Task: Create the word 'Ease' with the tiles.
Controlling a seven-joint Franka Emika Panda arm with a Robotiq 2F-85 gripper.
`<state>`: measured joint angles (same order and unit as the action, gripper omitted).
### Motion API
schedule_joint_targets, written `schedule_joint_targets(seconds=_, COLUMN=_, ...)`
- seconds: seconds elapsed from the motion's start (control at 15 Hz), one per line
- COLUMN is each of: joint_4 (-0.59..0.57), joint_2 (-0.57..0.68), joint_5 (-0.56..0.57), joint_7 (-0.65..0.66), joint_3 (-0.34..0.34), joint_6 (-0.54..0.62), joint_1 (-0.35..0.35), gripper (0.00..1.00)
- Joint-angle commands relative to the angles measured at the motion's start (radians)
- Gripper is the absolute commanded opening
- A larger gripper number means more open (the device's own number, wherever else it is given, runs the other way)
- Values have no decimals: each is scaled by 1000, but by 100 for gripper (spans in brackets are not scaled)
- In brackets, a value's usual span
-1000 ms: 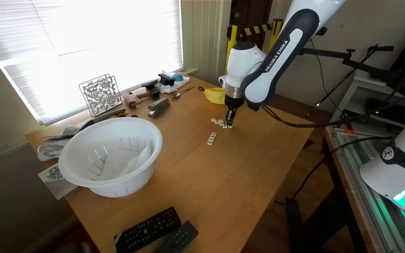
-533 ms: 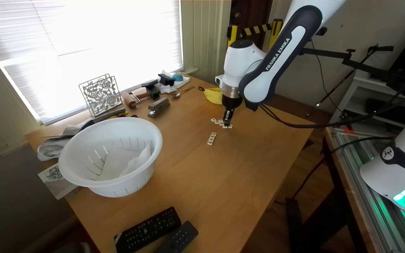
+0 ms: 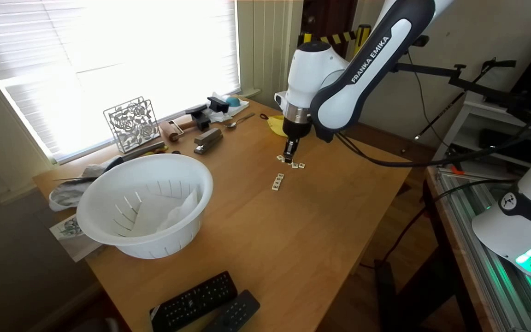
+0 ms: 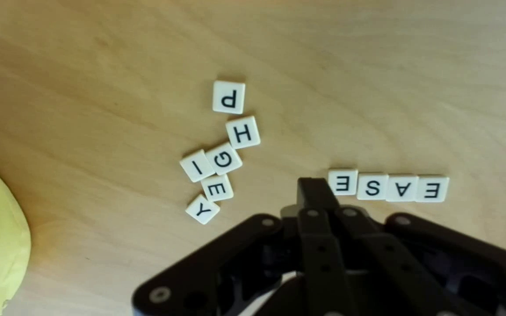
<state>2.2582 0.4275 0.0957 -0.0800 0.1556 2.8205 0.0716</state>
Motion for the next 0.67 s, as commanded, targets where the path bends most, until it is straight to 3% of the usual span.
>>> schedule_joint_targets(seconds=0.0, joint_4=-3, joint_2=-10, joint_5=-26, joint_7=17, joint_3=-40, joint_6=0, joint_1=13, gripper=0)
schedule_joint_targets(seconds=0.07, joint_4=-3, joint_2=-8, joint_5=-31, joint_7=22, joint_3=-47, joint_6=1, joint_1=13, gripper=26)
schedule_joint_targets(seconds=0.13, joint_4=-4, joint_2=-8, joint_5=-37, joint_7=26, joint_3=-53, joint_6=4, joint_1=13, gripper=27)
schedule_joint_targets(seconds=0.6, joint_4=-11, joint_2=-10, joint_5=-71, joint_7=36, joint_3=-84, joint_6=4, joint_1=17, gripper=74)
